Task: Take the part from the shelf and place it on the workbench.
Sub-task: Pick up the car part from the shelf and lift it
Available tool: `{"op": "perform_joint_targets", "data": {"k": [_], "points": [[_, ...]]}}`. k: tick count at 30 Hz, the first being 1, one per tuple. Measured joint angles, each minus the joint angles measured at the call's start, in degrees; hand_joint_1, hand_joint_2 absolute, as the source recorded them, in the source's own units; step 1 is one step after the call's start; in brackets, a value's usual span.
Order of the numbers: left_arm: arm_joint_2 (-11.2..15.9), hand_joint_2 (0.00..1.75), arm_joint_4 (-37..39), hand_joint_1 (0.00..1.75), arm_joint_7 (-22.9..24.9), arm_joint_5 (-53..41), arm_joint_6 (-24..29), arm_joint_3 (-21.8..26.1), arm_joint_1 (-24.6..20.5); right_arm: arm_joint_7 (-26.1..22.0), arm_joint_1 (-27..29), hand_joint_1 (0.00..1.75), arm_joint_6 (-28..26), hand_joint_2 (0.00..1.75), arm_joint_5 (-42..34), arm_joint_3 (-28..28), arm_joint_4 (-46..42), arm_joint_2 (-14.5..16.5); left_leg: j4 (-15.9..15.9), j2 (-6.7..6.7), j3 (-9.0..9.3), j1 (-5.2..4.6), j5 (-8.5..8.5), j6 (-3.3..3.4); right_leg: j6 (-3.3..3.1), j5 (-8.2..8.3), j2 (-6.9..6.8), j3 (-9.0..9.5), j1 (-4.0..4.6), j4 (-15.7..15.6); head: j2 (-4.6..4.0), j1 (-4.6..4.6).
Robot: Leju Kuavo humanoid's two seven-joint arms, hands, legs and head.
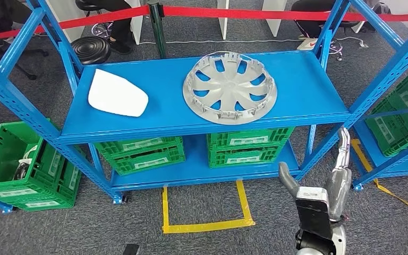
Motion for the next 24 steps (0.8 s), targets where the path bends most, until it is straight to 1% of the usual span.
{"op": "perform_joint_targets", "data": {"k": [1,2,3,4,5,7,8,9,10,11,12,13,14,15,16,17,18,19,20,21,22,23,24], "points": [[0.3,0.0,0.1,0.0,-0.5,1.1,-0.4,0.2,0.0,-0.5,0.5,0.0,-0.2,1.75,-1.3,0.1,-1.0,0.0,-0.2,-0.08,-0.02,-0.08,-0.01,0.36,0.29,0.11,-0.03,0.1,-0.07,-0.3,0.0,-0.07],[0.5,0.0,0.1,0.0,-1.0,2.1,-0.8,0.5,0.0,-0.9,0.9,0.0,-0.3,1.75,-2.6,0.2,-1.9,0.0,-0.9,-0.15,0.36,0.11,0.28,0.8,0.57,0.19,0.0,0.3,-0.15,-0.7,0.0,-0.17],[0.8,0.0,0.2,0.0,-1.5,3.2,-1.2,0.9,0.0,-1.4,1.3,0.0,-0.4,1.75,-3.9,0.2,-2.8,0.0,-2.1,-0.18,1.01,0.33,0.7,1.15,0.74,0.1,0.22,0.4,-0.1,-0.7,-0.01,-0.18],[0.9,0.0,0.2,0.0,-2.0,4.2,-1.7,1.3,-0.1,-1.9,1.6,0.0,-0.5,1.75,-5.0,0.2,-3.6,0.0,-3.2,-0.18,1.79,0.58,1.15,1.38,0.88,-0.29,0.56,0.06,-0.05,0.3,-0.01,-0.13],[1.1,0.0,0.2,0.0,-2.5,5.2,-2.0,1.8,-0.1,-2.3,1.9,0.0,-0.6,1.75,-6.1,0.2,-4.2,0.0,-4.1,-0.17,2.58,0.86,1.5,1.52,1.01,-1.12,0.96,-1.01,-0.06,2.4,-0.01,0.0],[1.4,0.0,0.3,0.0,-3.2,7.3,-2.8,2.9,-0.2,-2.9,2.5,0.0,-0.7,1.75,-8.0,0.3,-4.7,0.0,-4.5,-0.28,3.42,0.95,1.25,1.59,1.48,-3.07,1.5,-4.95,-0.23,9.2,-0.01,0.24],[1.5,0.0,0.3,0.0,-3.6,8.6,-3.1,3.6,-0.2,-3.1,3.0,0.0,-0.7,1.75,-9.0,0.3,-4.9,-0.2,-4.4,-0.45,3.81,1.03,0.9,1.51,1.73,-3.36,1.57,-6.78,-0.38,11.9,-0.01,0.31],[1.6,0.0,0.4,0.0,-4.1,10.1,-3.4,4.4,-0.1,-3.4,3.4,0.0,-0.7,1.75,-10.0,0.3,-5.1,-0.3,-4.4,-0.66,4.34,1.14,0.42,1.32,1.97,-2.66,1.57,-7.84,-0.55,12.9,-0.01,0.34],[1.7,0.0,0.5,0.0,-4.5,11.6,-3.8,5.2,-0.1,-3.6,3.7,0.0,-0.7,1.75,-11.0,0.3,-5.5,-0.5,-4.4,-0.88,5.0,1.33,-0.16,1.03,2.21,-0.88,1.55,-7.93,-0.71,11.9,-0.01,0.38],[1.8,0.0,0.6,0.0,-4.9,12.9,-4.0,5.9,0.0,-3.9,3.9,0.0,-0.7,1.75,-11.8,0.4,-5.8,-0.6,-4.3,-1.06,5.87,1.59,-0.86,0.62,2.47,1.66,1.41,-7.15,-0.89,9.1,-0.01,0.42],[1.9,0.0,0.6,0.0,-5.2,13.8,-4.2,6.4,0.0,-4.0,4.0,0.0,-0.7,1.75,-12.4,0.4,-6.0,-0.7,-4.3,-1.2,6.64,1.76,-1.6,0.11,2.72,3.45,1.2,-6.09,-0.9,6.4,-0.01,0.45],[2.1,0.0,0.7,0.0,-5.4,14.3,-4.3,6.8,0.0,-4.1,4.1,0.0,-0.8,1.75,-12.7,0.4,-6.1,-0.7,-4.2,-1.29,7.21,1.84,-2.35,-0.46,2.7,4.39,1.04,-4.97,-0.84,3.9,-0.03,0.61],[2.2,0.0,0.7,0.0,-5.5,14.5,-4.3,7.2,-0.1,-4.2,4.2,0.0,-0.8,1.75,-12.9,0.4,-6.3,-0.7,-4.1,-1.32,7.48,1.83,-2.92,-0.98,2.22,4.17,0.96,-4.24,-0.72,2.4,-0.03,0.76],[2.4,0.0,0.8,0.0,-5.5,14.6,-4.4,7.6,-0.1,-4.2,4.3,0.0,-0.8,1.75,-13.0,0.5,-6.5,-0.8,-4.1,-1.27,7.51,1.75,-3.26,-1.4,1.53,3.07,1.03,-3.98,-0.49,2.2,-0.03,0.75],[2.4,0.0,0.8,0.0,-5.5,14.7,-4.4,8.0,-0.2,-4.3,4.3,0.0,-0.8,1.75,-13.0,0.5,-6.7,-0.8,-4.2,-1.11,7.61,1.74,-3.52,-1.76,0.66,2.28,1.25,-3.89,-0.36,1.9,-0.03,0.7],[2.4,0.0,0.8,0.0,-5.5,14.8,-4.4,8.3,-0.3,-4.3,4.4,0.0,-0.8,1.75,-12.9,0.5,-7.0,-0.9,-4.6,-0.86,7.88,1.8,-3.81,-2.06,-0.15,1.63,1.51,-3.8,-0.32,1.9,0.0,0.44],[2.5,0.0,0.8,0.0,-5.5,15.0,-4.4,8.6,-0.3,-4.3,4.4,0.0,-0.8,1.75,-12.8,0.4,-7.3,-0.9,-4.4,-0.7,8.1,1.87,-4.25,-2.27,-0.64,1.2,1.72,-3.51,-0.31,1.9,-0.01,0.14],[2.5,0.0,0.8,0.0,-5.5,15.5,-4.4,9.0,-0.4,-4.2,4.4,0.0,-0.8,1.75,-12.6,0.5,-7.6,-0.9,-3.0,-0.63,7.55,1.91,-5.02,-2.38,-1.09,0.78,1.88,-3.02,-0.28,1.7,-0.01,-0.08],[2.6,0.0,0.8,0.0,-5.5,16.1,-4.3,9.4,-0.5,-3.9,4.4,0.0,-0.8,1.75,-12.4,0.5,-7.8,-0.9,0.1,-0.71,5.87,1.9,-6.09,-2.33,-1.44,0.39,1.96,-2.39,-0.25,1.5,-0.01,-0.3],[2.6,0.0,0.8,0.0,-5.4,16.9,-4.2,9.8,-0.6,-3.5,4.3,0.0,-0.8,1.75,-12.2,0.6,-8.0,-1.0,4.6,-0.89,3.0,1.82,-7.25,-2.14,-1.7,0.0,1.97,-1.78,-0.12,1.2,-0.02,-0.5],[2.7,0.0,0.9,0.0,-5.1,17.8,-4.0,10.3,-0.5,-2.9,4.3,0.0,-0.8,1.75,-12.0,0.7,-8.1,-1.0,9.8,-1.02,-0.8,1.69,-8.23,-1.93,-1.89,-0.43,2.03,-1.12,0.06,0.9,-0.01,-0.65],[2.7,0.0,0.9,0.0,-4.8,18.7,-3.8,10.8,-0.4,-2.4,4.3,0.0,-0.8,1.75,-11.9,0.8,-8.1,-1.1,13.9,-1.11,-4.5,1.54,-8.37,-1.72,-2.01,-0.91,2.17,-0.37,0.24,0.7,-0.01,-0.76],[2.8,0.0,1.0,0.0,-4.3,19.4,-3.5,11.3,-0.2,-2.0,4.4,0.0,-0.8,1.75,-11.9,0.9,-8.1,-1.1,16.3,-1.15,-7.51,1.37,-7.3,-1.49,-2.07,-1.48,2.39,0.52,0.41,0.6,-0.01,-0.88]]}}
